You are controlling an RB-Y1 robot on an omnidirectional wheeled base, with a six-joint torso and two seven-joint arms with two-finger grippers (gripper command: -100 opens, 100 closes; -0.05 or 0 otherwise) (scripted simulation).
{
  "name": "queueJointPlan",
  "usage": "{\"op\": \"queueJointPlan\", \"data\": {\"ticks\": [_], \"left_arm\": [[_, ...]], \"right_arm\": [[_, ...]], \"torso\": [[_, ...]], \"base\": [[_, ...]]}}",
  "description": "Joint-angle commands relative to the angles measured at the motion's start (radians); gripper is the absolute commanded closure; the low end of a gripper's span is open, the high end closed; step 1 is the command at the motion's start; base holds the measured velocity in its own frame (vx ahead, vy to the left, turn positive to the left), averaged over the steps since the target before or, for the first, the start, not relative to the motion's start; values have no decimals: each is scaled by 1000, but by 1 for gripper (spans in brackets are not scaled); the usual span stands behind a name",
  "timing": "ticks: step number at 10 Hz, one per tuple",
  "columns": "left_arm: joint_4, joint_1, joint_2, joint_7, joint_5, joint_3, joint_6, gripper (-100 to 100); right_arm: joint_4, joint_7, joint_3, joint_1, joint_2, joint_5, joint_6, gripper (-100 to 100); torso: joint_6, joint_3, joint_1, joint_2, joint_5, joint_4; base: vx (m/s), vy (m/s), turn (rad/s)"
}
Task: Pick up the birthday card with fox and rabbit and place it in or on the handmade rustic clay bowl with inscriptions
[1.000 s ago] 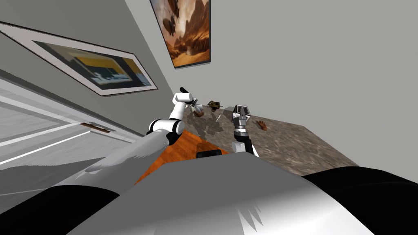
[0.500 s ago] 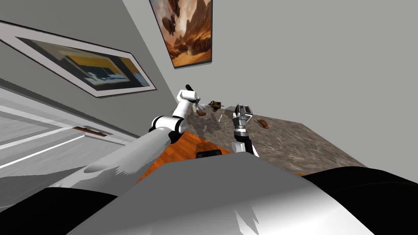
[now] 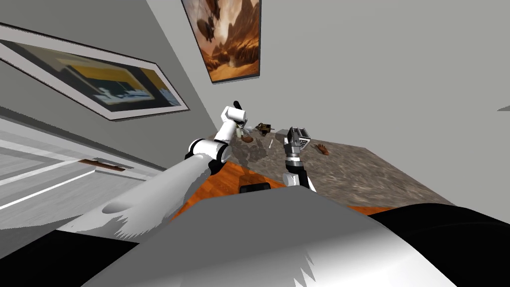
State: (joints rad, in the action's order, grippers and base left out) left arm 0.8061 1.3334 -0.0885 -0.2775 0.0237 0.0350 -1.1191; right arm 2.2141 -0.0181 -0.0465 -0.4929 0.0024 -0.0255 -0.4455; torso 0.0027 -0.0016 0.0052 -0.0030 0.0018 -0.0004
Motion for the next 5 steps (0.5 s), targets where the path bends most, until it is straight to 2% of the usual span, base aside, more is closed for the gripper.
{"op": "queueJointPlan", "data": {"ticks": [1, 2, 3, 4, 5], "left_arm": [[2, 21, 21, 50, -28, -29, -24, -100], [2, 21, 21, 74, -28, -29, -24, -100], [-5, 45, 40, 105, -53, -55, -40, -100], [-5, 45, 40, 130, -53, -55, -40, -100], [-12, 69, 59, 158, -79, -81, -56, -100]], "right_arm": [[0, 0, 0, 0, 0, 0, 0, 0], [0, 0, 0, 0, 0, 0, 0, 0], [0, 0, 0, 0, 0, 0, 0, 0], [0, 0, 0, 0, 0, 0, 0, 0], [0, 0, 0, 0, 0, 0, 0, 0]], "torso": [[0, 0, 0, 0, 0, 0], [0, 0, 0, 0, 0, 0], [0, 0, 0, 0, 0, 0], [0, 0, 1, 1, 0, 0], [0, 0, 0, 1, 0, 0]], "base": [[24, 118, -80], [7, 111, -46], [3, 139, -80], [1, 121, -63], [-17, 131, -86]]}}
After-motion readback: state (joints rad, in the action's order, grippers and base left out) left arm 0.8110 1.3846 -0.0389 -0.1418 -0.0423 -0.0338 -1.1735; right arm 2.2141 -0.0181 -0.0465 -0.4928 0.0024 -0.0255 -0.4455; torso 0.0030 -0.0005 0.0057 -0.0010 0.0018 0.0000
